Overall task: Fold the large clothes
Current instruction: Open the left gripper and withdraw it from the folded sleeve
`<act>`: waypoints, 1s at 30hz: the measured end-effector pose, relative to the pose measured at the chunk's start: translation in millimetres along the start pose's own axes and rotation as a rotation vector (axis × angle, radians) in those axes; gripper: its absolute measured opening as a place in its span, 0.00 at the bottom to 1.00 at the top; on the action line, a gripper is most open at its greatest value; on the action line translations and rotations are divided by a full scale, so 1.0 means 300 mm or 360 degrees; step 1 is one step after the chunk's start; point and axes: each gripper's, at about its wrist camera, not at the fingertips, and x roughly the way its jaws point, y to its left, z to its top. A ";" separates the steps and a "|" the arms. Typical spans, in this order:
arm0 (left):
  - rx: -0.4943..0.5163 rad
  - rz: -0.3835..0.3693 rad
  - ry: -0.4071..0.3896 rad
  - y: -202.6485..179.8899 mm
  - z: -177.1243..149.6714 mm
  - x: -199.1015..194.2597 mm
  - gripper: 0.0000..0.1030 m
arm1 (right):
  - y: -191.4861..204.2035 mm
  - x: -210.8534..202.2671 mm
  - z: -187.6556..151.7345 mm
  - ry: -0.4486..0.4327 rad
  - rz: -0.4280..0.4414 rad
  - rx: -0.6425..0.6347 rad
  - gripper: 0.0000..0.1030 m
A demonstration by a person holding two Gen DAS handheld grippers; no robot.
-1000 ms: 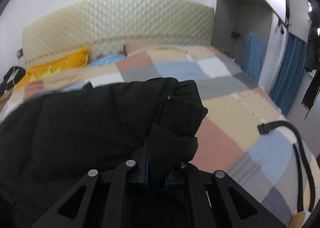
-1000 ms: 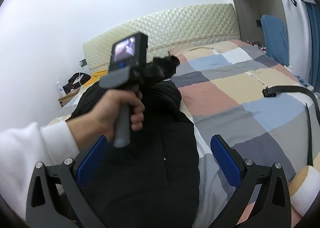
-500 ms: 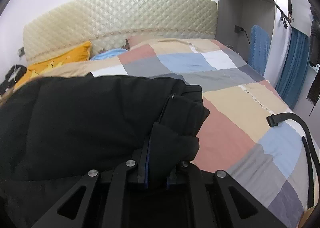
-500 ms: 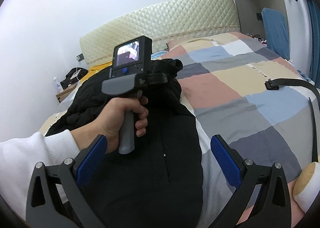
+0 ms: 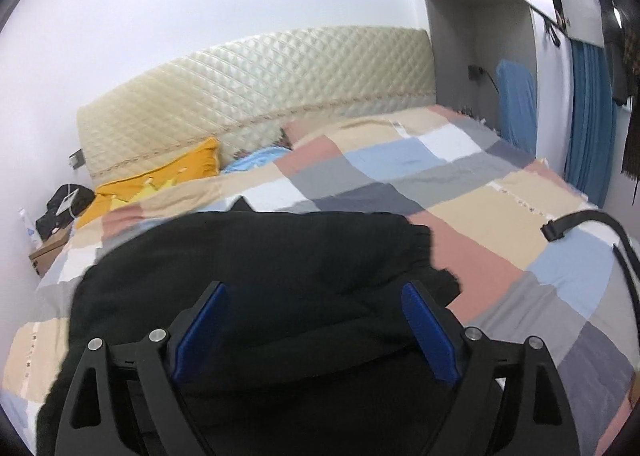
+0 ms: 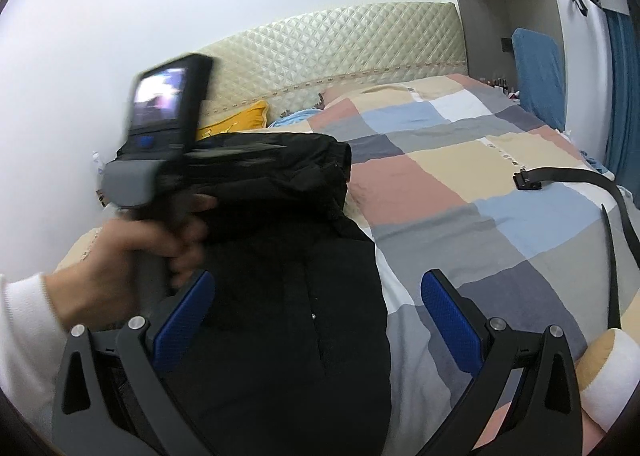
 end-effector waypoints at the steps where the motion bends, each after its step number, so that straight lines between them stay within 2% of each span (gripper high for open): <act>1: -0.0011 0.0008 0.0006 0.043 -0.002 -0.021 0.85 | 0.004 -0.004 0.000 -0.0001 -0.0003 -0.0004 1.00; 2: -0.0017 0.0017 0.0022 0.085 -0.005 -0.037 0.85 | 0.011 -0.009 0.001 -0.0007 -0.0003 -0.0013 1.00; 5: -0.0048 0.0024 0.0191 0.256 -0.042 -0.067 0.85 | 0.038 -0.008 0.001 -0.0010 -0.0044 -0.0068 1.00; 7: -0.0072 0.0126 0.0291 0.392 -0.099 -0.084 0.85 | 0.046 0.006 0.001 0.0013 -0.0063 -0.0072 1.00; 10: -0.0151 0.0269 0.0317 0.581 -0.187 -0.120 0.85 | 0.055 0.027 -0.002 0.0046 -0.0086 -0.0073 1.00; 15: -0.0353 0.0383 0.0375 0.819 -0.299 -0.127 0.85 | 0.071 0.039 -0.012 0.0075 -0.0099 -0.0091 1.00; 21: -0.0498 0.0448 0.0468 0.970 -0.390 -0.060 0.85 | 0.086 0.073 -0.023 0.0130 -0.0105 -0.0100 1.00; 25: -0.0520 0.0476 0.0518 0.998 -0.420 0.010 0.85 | 0.093 0.095 -0.032 0.0160 -0.0114 -0.0104 1.00; 30: -0.0578 0.0409 0.0522 1.017 -0.448 0.086 0.85 | 0.111 0.122 -0.041 0.0193 -0.0148 -0.0131 1.00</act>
